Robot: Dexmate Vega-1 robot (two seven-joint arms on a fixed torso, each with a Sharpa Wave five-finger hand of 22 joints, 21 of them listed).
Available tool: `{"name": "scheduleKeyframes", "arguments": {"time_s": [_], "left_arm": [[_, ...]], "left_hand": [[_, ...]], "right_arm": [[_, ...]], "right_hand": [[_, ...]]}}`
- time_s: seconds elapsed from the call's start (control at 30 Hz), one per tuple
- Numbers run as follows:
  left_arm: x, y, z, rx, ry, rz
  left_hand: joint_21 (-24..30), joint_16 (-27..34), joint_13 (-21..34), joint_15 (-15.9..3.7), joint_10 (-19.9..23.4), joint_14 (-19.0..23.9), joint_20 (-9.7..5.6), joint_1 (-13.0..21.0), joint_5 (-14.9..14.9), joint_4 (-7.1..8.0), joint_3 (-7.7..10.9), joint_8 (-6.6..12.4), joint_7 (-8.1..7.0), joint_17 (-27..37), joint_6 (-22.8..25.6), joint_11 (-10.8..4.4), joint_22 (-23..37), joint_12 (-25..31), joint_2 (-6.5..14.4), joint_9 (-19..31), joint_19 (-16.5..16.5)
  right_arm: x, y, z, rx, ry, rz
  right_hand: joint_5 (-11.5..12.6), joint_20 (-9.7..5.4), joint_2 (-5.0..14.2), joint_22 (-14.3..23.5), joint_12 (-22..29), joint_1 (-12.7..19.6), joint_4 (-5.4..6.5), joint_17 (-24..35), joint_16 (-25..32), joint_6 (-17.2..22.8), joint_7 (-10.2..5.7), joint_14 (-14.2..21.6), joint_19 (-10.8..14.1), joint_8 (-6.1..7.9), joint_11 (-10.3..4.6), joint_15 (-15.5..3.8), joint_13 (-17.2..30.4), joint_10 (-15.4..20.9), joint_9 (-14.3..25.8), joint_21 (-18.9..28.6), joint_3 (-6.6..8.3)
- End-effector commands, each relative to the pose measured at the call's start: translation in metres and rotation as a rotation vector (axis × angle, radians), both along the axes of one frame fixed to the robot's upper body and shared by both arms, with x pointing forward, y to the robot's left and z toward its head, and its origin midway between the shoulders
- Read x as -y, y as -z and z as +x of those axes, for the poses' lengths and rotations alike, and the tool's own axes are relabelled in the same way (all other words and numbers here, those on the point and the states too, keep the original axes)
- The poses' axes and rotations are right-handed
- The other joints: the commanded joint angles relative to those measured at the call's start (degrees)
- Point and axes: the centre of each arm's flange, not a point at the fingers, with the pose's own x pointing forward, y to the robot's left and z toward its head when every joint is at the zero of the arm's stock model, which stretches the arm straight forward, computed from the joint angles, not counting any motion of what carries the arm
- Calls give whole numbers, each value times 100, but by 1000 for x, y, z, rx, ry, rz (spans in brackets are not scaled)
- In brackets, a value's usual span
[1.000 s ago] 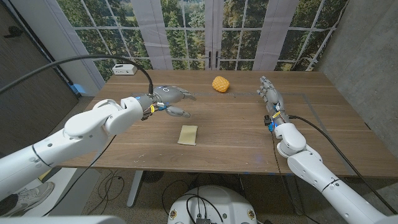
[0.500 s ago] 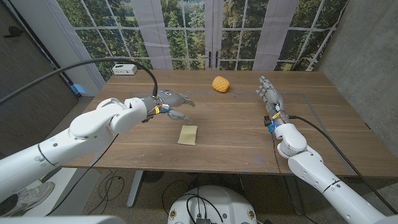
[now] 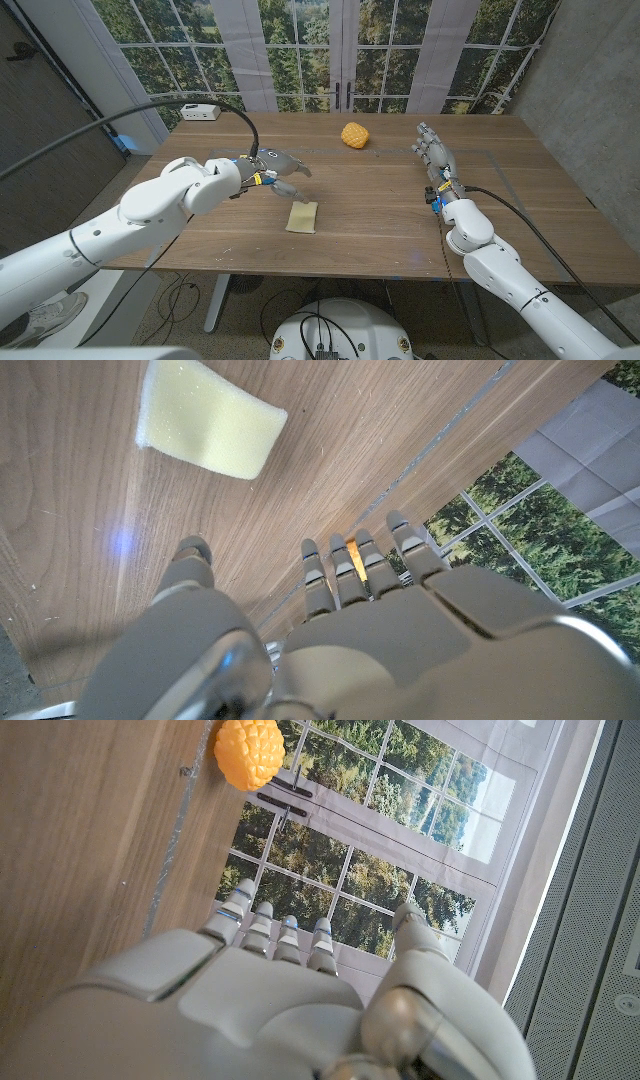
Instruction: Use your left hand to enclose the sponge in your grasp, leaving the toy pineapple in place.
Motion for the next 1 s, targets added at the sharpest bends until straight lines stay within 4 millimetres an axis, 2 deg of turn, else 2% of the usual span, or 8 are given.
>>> {"name": "scheduleKeyframes", "arguments": {"time_s": [0.03,0.33,0.43,0.6,1.0], "left_arm": [[5,5,4,23,-37,66],[10,9,4,21,-61,119],[13,10,5,27,-75,146],[17,10,5,39,-72,159],[26,19,6,43,-88,196]], "left_hand": [[-26,10,9,-33,59,26,-12,143,6,-13,17,-4,-35,21,124,-44,19,10,13,16,34],[-33,3,8,-61,27,33,-50,381,54,-101,48,-51,-131,19,88,-107,10,-31,-41,14,57],[-44,3,8,-82,86,49,-66,564,89,-141,54,-4,-174,19,265,-164,4,-27,-118,13,63],[-47,-1,8,-98,110,50,-82,707,117,-157,52,12,-174,19,359,-194,0,-33,-186,12,80],[-68,-18,10,-101,29,12,-69,1044,196,-165,8,-98,-200,20,178,-198,-5,-95,-394,13,83]], "right_arm": [[-2,5,4,-18,-3,14],[-2,10,6,-23,-5,11],[-2,12,5,-27,-5,20],[0,15,5,-28,-4,24],[4,20,3,-33,-3,29]], "right_hand": [[25,50,35,16,33,-11,24,26,54,79,1,53,17,3,4,13,28,38,11,31,-25],[25,55,46,16,33,-18,33,28,59,108,1,70,45,9,6,15,28,55,12,40,-26],[25,56,51,16,35,-19,35,29,66,112,5,89,49,8,15,10,28,63,12,41,-26],[24,62,49,17,40,-24,38,30,68,127,7,98,54,11,18,16,28,84,12,42,-30],[22,59,47,17,39,-46,53,35,73,148,14,113,67,12,22,12,28,102,12,44,-43]]}}
